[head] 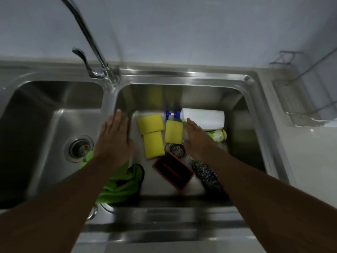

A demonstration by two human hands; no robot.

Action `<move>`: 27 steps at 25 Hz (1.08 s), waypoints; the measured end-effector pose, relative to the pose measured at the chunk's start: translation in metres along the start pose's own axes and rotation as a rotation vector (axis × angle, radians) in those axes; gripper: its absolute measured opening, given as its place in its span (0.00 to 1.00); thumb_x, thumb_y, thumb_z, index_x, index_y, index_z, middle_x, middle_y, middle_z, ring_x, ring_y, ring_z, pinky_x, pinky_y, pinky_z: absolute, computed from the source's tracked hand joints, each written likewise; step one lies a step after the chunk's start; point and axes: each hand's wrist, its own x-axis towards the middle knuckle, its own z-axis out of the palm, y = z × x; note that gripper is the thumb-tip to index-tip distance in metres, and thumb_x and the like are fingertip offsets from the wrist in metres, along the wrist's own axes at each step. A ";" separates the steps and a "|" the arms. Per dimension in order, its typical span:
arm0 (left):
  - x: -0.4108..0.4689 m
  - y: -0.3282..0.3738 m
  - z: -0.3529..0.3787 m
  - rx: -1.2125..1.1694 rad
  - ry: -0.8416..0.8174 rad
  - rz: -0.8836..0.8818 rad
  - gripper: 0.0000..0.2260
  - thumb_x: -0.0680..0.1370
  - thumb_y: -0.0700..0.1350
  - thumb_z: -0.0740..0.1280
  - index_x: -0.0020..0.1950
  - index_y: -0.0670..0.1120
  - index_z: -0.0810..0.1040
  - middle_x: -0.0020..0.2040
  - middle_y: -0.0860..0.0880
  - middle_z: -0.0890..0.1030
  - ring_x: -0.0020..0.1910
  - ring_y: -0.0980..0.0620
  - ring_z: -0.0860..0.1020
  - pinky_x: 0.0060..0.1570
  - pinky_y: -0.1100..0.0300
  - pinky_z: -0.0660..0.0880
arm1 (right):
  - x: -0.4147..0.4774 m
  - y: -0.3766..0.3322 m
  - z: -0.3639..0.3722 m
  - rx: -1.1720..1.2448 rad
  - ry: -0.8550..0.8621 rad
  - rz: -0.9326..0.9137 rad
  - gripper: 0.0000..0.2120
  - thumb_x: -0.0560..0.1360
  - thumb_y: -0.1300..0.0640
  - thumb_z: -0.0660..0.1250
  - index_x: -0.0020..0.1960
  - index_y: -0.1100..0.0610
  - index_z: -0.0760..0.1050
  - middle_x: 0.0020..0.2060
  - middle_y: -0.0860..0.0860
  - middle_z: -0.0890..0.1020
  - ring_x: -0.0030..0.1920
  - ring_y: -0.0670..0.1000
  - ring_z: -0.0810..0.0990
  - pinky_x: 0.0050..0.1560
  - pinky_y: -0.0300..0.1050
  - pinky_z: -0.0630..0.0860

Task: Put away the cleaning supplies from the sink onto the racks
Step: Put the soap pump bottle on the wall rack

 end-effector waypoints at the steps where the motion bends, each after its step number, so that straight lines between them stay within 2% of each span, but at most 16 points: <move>1: 0.006 -0.006 0.006 -0.003 0.041 -0.009 0.33 0.77 0.47 0.63 0.80 0.39 0.56 0.82 0.39 0.50 0.81 0.40 0.49 0.78 0.45 0.50 | 0.013 0.004 0.005 -0.034 -0.003 -0.001 0.35 0.80 0.60 0.60 0.81 0.61 0.48 0.82 0.57 0.48 0.82 0.57 0.49 0.81 0.53 0.52; 4: 0.014 -0.015 0.015 0.007 0.136 -0.009 0.33 0.75 0.46 0.64 0.78 0.38 0.60 0.81 0.36 0.52 0.80 0.39 0.52 0.78 0.43 0.53 | 0.051 0.016 0.012 -0.142 -0.007 -0.025 0.37 0.79 0.58 0.62 0.81 0.62 0.47 0.82 0.59 0.47 0.81 0.59 0.48 0.81 0.56 0.51; 8: 0.016 -0.014 0.021 0.012 0.148 -0.004 0.31 0.73 0.45 0.64 0.75 0.37 0.63 0.80 0.35 0.53 0.80 0.39 0.52 0.78 0.43 0.54 | 0.087 0.029 0.010 -0.250 0.016 0.026 0.41 0.76 0.59 0.68 0.81 0.62 0.47 0.81 0.60 0.50 0.81 0.61 0.49 0.81 0.56 0.50; 10: 0.016 -0.015 0.021 0.018 0.142 -0.014 0.32 0.73 0.46 0.65 0.75 0.37 0.63 0.80 0.36 0.53 0.80 0.40 0.52 0.78 0.44 0.53 | 0.096 0.034 0.007 -0.284 0.047 0.065 0.41 0.73 0.61 0.71 0.79 0.60 0.53 0.80 0.61 0.55 0.80 0.62 0.54 0.78 0.56 0.56; 12: 0.015 -0.013 0.019 0.017 0.129 -0.018 0.35 0.72 0.49 0.67 0.76 0.37 0.63 0.80 0.36 0.54 0.80 0.40 0.52 0.78 0.44 0.53 | 0.102 0.040 0.007 -0.333 0.118 0.072 0.37 0.70 0.61 0.74 0.74 0.58 0.61 0.73 0.59 0.67 0.73 0.61 0.67 0.70 0.55 0.67; 14: 0.014 -0.011 0.017 0.019 0.120 -0.023 0.38 0.72 0.53 0.66 0.77 0.36 0.61 0.81 0.37 0.53 0.81 0.41 0.51 0.79 0.45 0.51 | 0.109 0.040 0.004 -0.373 0.169 0.068 0.35 0.67 0.59 0.76 0.70 0.57 0.65 0.66 0.56 0.73 0.66 0.59 0.72 0.64 0.53 0.69; 16: 0.014 -0.011 0.018 0.018 0.105 -0.032 0.40 0.71 0.56 0.64 0.78 0.37 0.60 0.81 0.38 0.52 0.81 0.42 0.50 0.79 0.46 0.50 | 0.117 0.040 0.002 -0.385 0.144 0.084 0.37 0.65 0.57 0.79 0.70 0.56 0.66 0.65 0.56 0.72 0.64 0.58 0.73 0.63 0.52 0.69; 20: 0.014 -0.012 0.019 0.016 0.101 -0.027 0.40 0.71 0.58 0.62 0.78 0.36 0.60 0.81 0.38 0.52 0.81 0.43 0.50 0.79 0.47 0.50 | 0.114 0.043 0.006 -0.246 0.158 0.111 0.38 0.63 0.58 0.82 0.69 0.58 0.69 0.64 0.57 0.70 0.61 0.59 0.74 0.63 0.52 0.73; 24: 0.015 -0.014 0.022 0.001 0.117 -0.025 0.41 0.71 0.59 0.61 0.78 0.36 0.61 0.81 0.39 0.52 0.81 0.43 0.50 0.79 0.47 0.49 | 0.092 0.050 -0.004 -0.120 0.318 0.062 0.38 0.61 0.62 0.81 0.67 0.59 0.69 0.62 0.58 0.74 0.60 0.59 0.73 0.61 0.51 0.70; 27: 0.014 -0.014 0.020 -0.037 0.115 -0.025 0.42 0.70 0.62 0.58 0.78 0.36 0.61 0.81 0.38 0.52 0.81 0.42 0.51 0.79 0.47 0.50 | 0.060 0.052 -0.026 0.138 0.444 0.061 0.36 0.62 0.64 0.80 0.66 0.59 0.69 0.61 0.56 0.75 0.59 0.55 0.73 0.59 0.51 0.73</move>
